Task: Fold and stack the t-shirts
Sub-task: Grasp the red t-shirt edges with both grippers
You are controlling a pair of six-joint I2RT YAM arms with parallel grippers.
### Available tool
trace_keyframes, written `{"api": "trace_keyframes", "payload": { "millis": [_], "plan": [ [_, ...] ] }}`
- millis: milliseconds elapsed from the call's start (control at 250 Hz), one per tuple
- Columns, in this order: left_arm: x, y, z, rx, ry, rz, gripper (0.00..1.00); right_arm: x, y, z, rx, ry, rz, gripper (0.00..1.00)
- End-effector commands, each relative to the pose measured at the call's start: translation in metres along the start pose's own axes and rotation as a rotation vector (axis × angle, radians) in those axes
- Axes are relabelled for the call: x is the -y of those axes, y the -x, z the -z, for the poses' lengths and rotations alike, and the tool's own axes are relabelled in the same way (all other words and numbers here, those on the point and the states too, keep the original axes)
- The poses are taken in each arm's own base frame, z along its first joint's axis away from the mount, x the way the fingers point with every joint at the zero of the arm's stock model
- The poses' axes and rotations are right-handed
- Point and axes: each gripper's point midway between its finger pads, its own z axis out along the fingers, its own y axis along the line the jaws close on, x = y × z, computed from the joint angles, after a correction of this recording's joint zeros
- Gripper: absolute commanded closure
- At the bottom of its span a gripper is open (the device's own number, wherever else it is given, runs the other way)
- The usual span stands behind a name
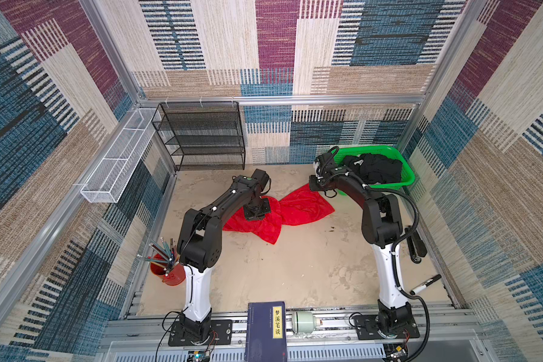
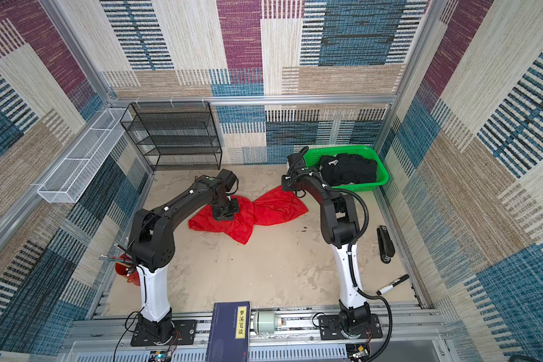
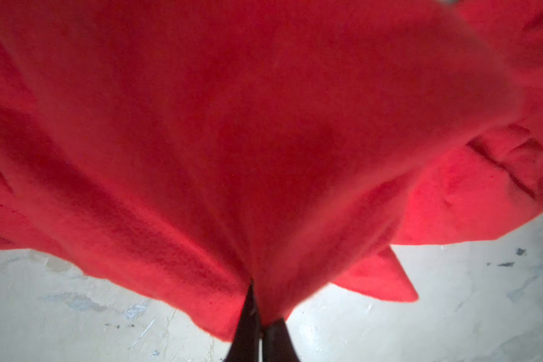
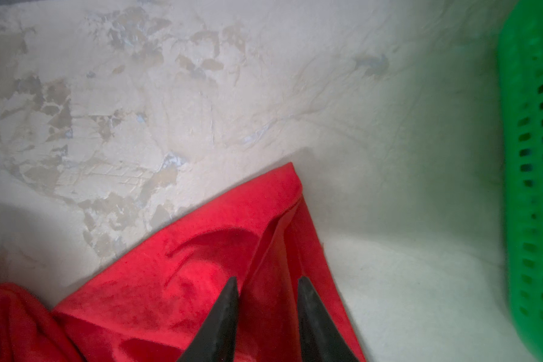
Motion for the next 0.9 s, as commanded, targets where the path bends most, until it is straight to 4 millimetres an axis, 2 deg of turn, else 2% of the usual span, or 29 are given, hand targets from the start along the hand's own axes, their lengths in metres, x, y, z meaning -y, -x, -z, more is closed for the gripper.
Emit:
{"api": "trace_keyframes", "payload": {
  "millis": [0,300,576,648,748,856,896],
  "plan": [
    [0.002,-0.001,0.003,-0.001,-0.024,-0.004,0.98,0.002,-0.001,0.010,0.001,-0.015,0.003,0.61],
    [0.001,-0.004,0.009,0.012,-0.044,-0.001,1.00,-0.004,-0.013,0.024,0.019,-0.017,0.044,0.52],
    [-0.003,-0.011,0.017,0.015,-0.058,0.014,1.00,-0.009,-0.018,0.019,0.011,-0.038,0.085,0.53],
    [-0.004,-0.012,0.018,0.017,-0.058,0.021,1.00,-0.008,-0.018,0.018,0.007,-0.048,0.086,0.59],
    [-0.005,-0.013,0.022,0.020,-0.060,0.024,1.00,-0.007,-0.016,0.016,0.005,-0.055,0.085,0.79],
    [-0.009,-0.010,0.032,0.034,-0.062,0.037,1.00,-0.010,-0.006,0.026,0.024,-0.054,0.082,1.00],
    [-0.012,-0.008,0.039,0.046,-0.066,0.046,1.00,-0.012,0.000,0.033,0.038,-0.050,0.079,1.00]
  ]
}}
